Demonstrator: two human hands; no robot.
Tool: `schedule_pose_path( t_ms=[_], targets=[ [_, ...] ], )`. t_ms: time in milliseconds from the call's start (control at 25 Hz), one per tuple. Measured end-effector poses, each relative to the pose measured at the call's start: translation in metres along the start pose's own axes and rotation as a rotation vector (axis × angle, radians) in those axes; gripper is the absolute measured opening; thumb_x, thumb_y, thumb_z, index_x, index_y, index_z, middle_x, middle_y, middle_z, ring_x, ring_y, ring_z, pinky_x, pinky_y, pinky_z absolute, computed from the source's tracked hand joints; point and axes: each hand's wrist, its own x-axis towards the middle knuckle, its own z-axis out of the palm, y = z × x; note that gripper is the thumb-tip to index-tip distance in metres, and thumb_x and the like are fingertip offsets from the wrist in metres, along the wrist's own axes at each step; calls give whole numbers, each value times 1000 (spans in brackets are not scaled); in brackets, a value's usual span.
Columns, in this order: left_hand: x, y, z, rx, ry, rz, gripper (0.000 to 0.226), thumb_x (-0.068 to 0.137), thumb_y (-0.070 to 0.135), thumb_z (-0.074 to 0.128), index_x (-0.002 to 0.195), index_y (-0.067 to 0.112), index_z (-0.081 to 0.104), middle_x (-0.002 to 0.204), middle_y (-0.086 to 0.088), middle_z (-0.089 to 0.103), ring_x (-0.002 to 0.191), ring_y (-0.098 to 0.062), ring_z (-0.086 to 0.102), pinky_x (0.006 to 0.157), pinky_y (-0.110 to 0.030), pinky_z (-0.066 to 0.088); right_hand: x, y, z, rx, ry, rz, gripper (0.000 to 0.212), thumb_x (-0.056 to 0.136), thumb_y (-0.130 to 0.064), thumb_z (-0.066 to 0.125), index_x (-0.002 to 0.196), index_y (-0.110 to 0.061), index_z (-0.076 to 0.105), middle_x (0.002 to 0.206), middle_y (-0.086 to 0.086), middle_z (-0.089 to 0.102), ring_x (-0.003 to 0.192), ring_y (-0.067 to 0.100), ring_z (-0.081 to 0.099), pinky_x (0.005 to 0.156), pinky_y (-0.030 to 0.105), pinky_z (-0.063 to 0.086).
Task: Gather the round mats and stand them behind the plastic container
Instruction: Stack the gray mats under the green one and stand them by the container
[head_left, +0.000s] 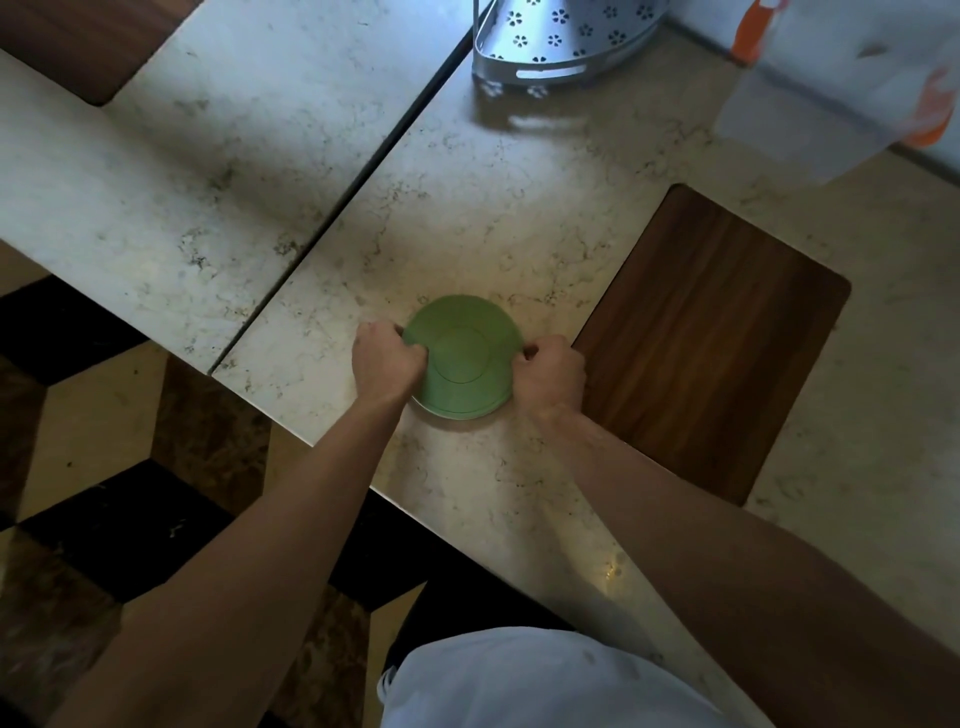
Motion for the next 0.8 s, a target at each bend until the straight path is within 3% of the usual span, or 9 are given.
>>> schedule_pose_path(
  t_ms=[120,320,400,480,560,680,800],
  targets=[
    [2,0,-3,-85,-1,-53,9,68,2,60,70,4,69,71,-18,66,66,-28,60,68,-49,58,-3,-2,1,62,27,32,14,87,-13,62,86,-7,75,90,15,72,80,32,70,64,28,49],
    [5,0,-4,-129,23,-86,16,65,0,54,68,-3,70,64,-15,64,62,-28,57,56,-40,50,5,-4,1,124,-53,101,16,84,-13,65,93,-5,75,98,14,72,86,30,70,72,32,57],
    [4,-1,-5,-176,9,-107,15,68,3,56,70,4,71,67,-7,61,66,-24,57,59,-39,52,7,-6,1,124,-87,106,18,83,-15,64,93,-4,75,96,14,74,86,30,70,72,34,58],
    [5,-2,-9,-270,-24,-156,22,71,5,60,85,12,75,79,-3,67,79,-23,64,74,-36,57,8,-7,0,129,-93,113,24,82,-18,65,101,-5,72,99,12,73,90,29,69,76,34,58],
    [6,-4,-12,-374,-70,-210,28,72,3,63,98,9,74,89,-6,70,92,-26,67,87,-41,58,8,-6,-2,149,-105,117,27,81,-20,67,104,-6,70,99,9,71,88,26,68,74,29,55],
    [5,-2,-14,-400,-116,-200,23,73,2,63,92,11,73,90,-8,72,90,-27,69,86,-45,58,10,-1,-8,247,-143,132,19,80,-20,68,95,-10,75,91,6,75,83,22,71,68,28,57],
    [0,10,-14,-411,-130,-166,24,77,-3,63,75,20,68,82,-2,68,87,-23,67,79,-38,57,10,6,-17,308,-151,148,14,80,-22,70,89,-13,77,85,4,76,77,19,72,63,26,57]
  ],
)
